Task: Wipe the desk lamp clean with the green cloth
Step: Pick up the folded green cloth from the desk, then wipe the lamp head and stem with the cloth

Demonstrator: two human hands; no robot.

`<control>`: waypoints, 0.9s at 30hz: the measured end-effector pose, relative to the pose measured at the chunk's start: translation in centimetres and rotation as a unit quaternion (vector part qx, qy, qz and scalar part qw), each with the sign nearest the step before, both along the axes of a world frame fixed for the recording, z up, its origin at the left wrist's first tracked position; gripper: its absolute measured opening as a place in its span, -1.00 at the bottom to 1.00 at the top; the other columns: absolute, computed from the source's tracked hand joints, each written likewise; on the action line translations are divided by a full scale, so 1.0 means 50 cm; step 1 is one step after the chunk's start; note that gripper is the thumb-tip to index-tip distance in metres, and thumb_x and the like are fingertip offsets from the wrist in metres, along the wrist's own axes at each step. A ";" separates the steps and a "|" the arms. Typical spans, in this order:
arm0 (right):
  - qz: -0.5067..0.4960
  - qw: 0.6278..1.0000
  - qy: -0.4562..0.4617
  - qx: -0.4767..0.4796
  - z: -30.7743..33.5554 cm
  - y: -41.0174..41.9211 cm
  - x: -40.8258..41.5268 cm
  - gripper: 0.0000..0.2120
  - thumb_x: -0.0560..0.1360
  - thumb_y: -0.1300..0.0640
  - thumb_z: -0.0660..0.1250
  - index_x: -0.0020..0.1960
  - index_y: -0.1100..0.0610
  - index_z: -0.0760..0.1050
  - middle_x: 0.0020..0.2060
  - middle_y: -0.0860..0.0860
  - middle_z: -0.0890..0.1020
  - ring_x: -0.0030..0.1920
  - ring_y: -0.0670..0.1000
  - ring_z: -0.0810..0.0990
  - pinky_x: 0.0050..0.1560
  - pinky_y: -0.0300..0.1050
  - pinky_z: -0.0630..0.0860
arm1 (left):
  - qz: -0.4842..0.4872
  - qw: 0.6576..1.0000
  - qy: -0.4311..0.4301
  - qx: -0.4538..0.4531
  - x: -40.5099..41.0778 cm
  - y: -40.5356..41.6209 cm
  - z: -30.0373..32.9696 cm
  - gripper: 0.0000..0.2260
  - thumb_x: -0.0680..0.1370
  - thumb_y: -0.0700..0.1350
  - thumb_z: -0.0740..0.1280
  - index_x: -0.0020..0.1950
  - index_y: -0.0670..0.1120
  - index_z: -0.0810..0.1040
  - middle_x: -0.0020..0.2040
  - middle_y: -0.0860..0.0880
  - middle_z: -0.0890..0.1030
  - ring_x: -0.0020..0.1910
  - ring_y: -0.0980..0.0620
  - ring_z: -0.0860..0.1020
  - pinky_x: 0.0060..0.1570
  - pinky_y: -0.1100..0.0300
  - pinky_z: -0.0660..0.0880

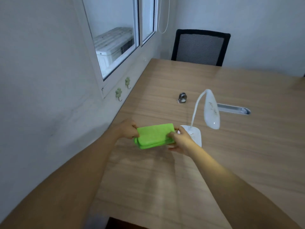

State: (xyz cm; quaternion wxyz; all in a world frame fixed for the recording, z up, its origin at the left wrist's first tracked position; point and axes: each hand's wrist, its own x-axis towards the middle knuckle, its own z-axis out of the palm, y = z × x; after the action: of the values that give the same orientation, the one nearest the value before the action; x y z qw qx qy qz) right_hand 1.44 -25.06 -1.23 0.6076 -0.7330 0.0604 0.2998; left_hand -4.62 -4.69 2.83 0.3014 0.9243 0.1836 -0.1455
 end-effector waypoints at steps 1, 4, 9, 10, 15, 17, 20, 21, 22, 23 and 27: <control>-0.023 0.999 0.020 0.025 0.001 -0.015 -0.006 -0.74 0.49 0.28 0.26 0.09 -0.02 0.36 -0.12 0.06 0.52 -0.12 0.18 0.57 -0.13 0.06 0.60 | 0.002 1.000 0.005 -0.019 -0.006 -0.013 0.002 -0.83 0.38 -0.27 0.39 -0.07 -0.29 0.65 -0.30 -0.18 0.55 -0.63 0.23 0.45 -0.54 0.38 0.39; -0.075 0.995 0.038 0.059 0.001 -0.058 -0.015 -0.77 0.46 0.30 0.35 0.06 0.11 0.42 -0.08 0.14 0.54 -0.19 0.18 0.59 -0.17 0.06 0.63 | -0.005 0.998 0.018 -0.057 -0.016 -0.048 0.007 -0.91 0.36 -0.23 0.42 -0.17 -0.22 0.61 -0.39 -0.13 0.50 -0.50 0.09 0.49 -0.41 0.28 0.41; -0.202 0.953 0.122 0.188 -0.017 -0.117 -0.029 -0.97 0.51 0.24 0.33 -0.08 0.15 0.48 -0.23 0.08 0.59 -0.29 0.02 0.57 -0.58 -0.24 0.59 | 0.019 0.979 0.074 -0.188 -0.014 -0.121 0.008 -0.80 0.47 -0.34 0.33 -0.33 -0.14 0.49 -0.67 0.08 0.51 -0.68 0.24 0.46 -0.62 0.43 0.36; -0.220 0.940 0.137 0.220 -0.017 -0.125 -0.035 -0.96 0.53 0.21 0.31 -0.02 0.16 0.48 -0.24 0.08 0.60 -0.27 0.02 0.59 -0.54 -0.21 0.61 | 0.025 0.969 0.089 -0.227 -0.015 -0.137 0.006 -0.80 0.49 -0.37 0.30 -0.30 -0.16 0.48 -0.65 0.07 0.54 -0.66 0.24 0.49 -0.60 0.43 0.40; -0.187 0.933 0.167 0.260 -0.026 -0.150 -0.059 -0.86 0.59 0.17 0.20 -0.09 0.16 0.50 -0.52 0.04 0.71 -0.51 -0.03 0.69 -0.46 -0.20 0.62 | 0.068 0.935 0.101 -0.332 -0.004 -0.190 -0.023 -0.86 0.45 -0.37 0.34 -0.23 -0.17 0.55 -0.49 0.02 0.66 -0.50 0.19 0.62 -0.44 0.37 0.56; -0.177 0.941 0.155 0.243 -0.022 -0.159 -0.068 -0.86 0.59 0.27 0.18 0.09 0.16 0.47 -0.47 0.08 0.72 -0.51 -0.01 0.69 -0.52 -0.18 0.64 | 0.069 0.929 0.106 -0.349 -0.001 -0.208 -0.031 -0.87 0.45 -0.37 0.35 -0.23 -0.18 0.55 -0.47 0.00 0.67 -0.49 0.17 0.63 -0.41 0.34 0.58; -0.184 0.950 0.112 0.227 -0.015 -0.182 -0.062 -0.60 0.53 0.45 0.16 0.28 0.12 0.38 -0.13 0.18 0.66 -0.32 0.09 0.68 -0.47 -0.10 0.65 | 0.052 0.932 0.126 -0.336 0.003 -0.224 -0.038 -0.93 0.45 -0.34 0.37 -0.18 -0.20 0.56 -0.42 -0.02 0.69 -0.45 0.14 0.65 -0.31 0.29 0.60; -0.184 0.954 0.099 0.216 -0.011 -0.191 -0.059 -0.58 0.52 0.47 0.16 0.30 0.15 0.37 -0.04 0.20 0.62 -0.25 0.10 0.65 -0.44 -0.08 0.65 | 0.044 0.937 0.133 -0.321 0.006 -0.227 -0.038 -0.95 0.46 -0.32 0.36 -0.14 -0.20 0.56 -0.38 -0.03 0.70 -0.43 0.13 0.66 -0.28 0.27 0.61; -0.188 0.958 0.089 0.196 -0.005 -0.201 -0.056 -0.59 0.50 0.48 0.18 0.30 0.19 0.38 -0.01 0.20 0.61 -0.23 0.10 0.63 -0.42 -0.09 0.65 | 0.037 0.944 0.137 -0.298 0.010 -0.228 -0.035 -0.96 0.48 -0.28 0.35 -0.08 -0.19 0.55 -0.30 -0.04 0.69 -0.38 0.12 0.66 -0.23 0.23 0.60; -0.191 0.962 0.078 0.181 0.002 -0.213 -0.051 -0.60 0.49 0.47 0.21 0.29 0.24 0.40 -0.04 0.20 0.62 -0.23 0.09 0.62 -0.41 -0.11 0.64 | 0.035 0.953 0.136 -0.270 0.014 -0.228 -0.029 -0.91 0.51 -0.22 0.32 0.00 -0.17 0.53 -0.19 -0.06 0.67 -0.29 0.10 0.66 -0.16 0.21 0.57; -0.168 0.983 0.007 0.075 0.061 -0.278 -0.031 -0.66 0.42 0.46 0.34 0.20 0.34 0.49 -0.24 0.11 0.62 -0.28 0.07 0.61 -0.30 -0.14 0.61 | 0.096 0.967 0.062 -0.227 0.040 -0.218 0.029 -0.54 0.53 0.13 0.25 0.34 -0.11 0.40 0.22 -0.07 0.49 0.12 0.00 0.52 0.05 0.14 0.49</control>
State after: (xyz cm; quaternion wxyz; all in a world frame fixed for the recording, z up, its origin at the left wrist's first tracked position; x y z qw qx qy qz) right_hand -0.13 -38.97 1.83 0.7025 -0.6624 0.1642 0.2022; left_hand -2.61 -15.58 4.27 0.5036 0.7991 0.2522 -0.2103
